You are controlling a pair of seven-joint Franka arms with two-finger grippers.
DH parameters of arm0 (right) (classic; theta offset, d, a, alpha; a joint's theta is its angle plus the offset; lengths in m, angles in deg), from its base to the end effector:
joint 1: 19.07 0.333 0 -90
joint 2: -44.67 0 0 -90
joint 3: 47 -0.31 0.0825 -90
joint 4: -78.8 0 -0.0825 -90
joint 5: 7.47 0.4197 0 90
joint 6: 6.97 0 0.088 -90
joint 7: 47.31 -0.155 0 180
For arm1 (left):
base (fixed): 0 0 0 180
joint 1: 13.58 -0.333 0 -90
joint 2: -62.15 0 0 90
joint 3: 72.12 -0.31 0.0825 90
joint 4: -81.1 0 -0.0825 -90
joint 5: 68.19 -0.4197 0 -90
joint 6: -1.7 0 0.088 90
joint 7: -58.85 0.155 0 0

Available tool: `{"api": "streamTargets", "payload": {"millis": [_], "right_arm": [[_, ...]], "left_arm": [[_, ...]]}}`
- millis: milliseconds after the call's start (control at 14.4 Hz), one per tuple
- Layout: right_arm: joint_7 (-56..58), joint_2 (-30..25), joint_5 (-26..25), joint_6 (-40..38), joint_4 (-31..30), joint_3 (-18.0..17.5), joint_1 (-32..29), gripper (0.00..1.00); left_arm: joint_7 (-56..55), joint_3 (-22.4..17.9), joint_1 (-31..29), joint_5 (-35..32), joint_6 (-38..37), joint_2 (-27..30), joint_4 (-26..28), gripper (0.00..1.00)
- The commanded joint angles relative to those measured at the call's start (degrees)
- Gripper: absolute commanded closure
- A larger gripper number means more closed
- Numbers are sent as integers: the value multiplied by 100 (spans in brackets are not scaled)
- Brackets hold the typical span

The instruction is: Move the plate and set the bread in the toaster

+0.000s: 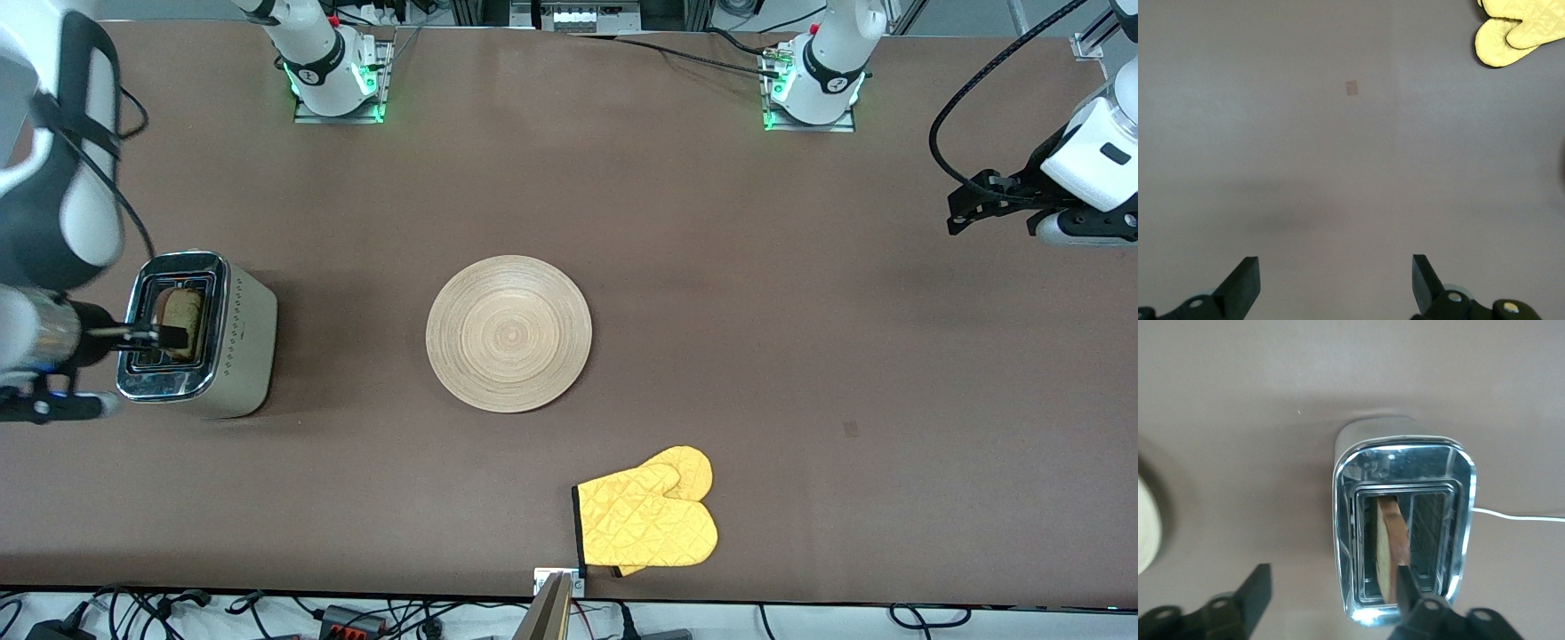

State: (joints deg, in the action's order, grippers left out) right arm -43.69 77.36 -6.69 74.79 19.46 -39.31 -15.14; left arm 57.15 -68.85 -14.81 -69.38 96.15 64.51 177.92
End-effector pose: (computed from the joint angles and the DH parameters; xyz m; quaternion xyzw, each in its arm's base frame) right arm 0.7175 -0.0212 0.4512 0.9957 0.0065 -0.0889 0.0245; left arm 0.5822 -0.0181 0.5407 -0.9999 0.0037 -0.0003 0.0115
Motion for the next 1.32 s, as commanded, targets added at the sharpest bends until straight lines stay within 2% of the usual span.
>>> {"api": "streamTargets", "payload": {"millis": [0,209,348,974,1043,1183,1252], "right_arm": [[-107,-454,421,-81,-87,-31,-155,0],[-116,-868,361,-588,-87,30,-182,0],[-107,-982,483,-1054,-182,232,-217,0],[-81,-1035,388,-1004,-367,242,-683,0],[-133,-1297,353,-839,-742,190,-709,0],[-81,-2182,361,-7,-2136,180,-745,0],[-72,-2439,361,355,-2570,172,-780,0]], "left_arm": [[20,7,-18,57,-58,-78,-164,0],[11,7,-18,57,-58,-78,-164,0],[20,7,-18,57,-49,-78,-164,0],[20,7,-17,57,-49,-78,-164,0],[20,7,-18,57,-58,-78,-164,0],[20,7,-18,57,-58,-78,-164,0],[20,7,-18,57,-49,-78,-164,0]]}}
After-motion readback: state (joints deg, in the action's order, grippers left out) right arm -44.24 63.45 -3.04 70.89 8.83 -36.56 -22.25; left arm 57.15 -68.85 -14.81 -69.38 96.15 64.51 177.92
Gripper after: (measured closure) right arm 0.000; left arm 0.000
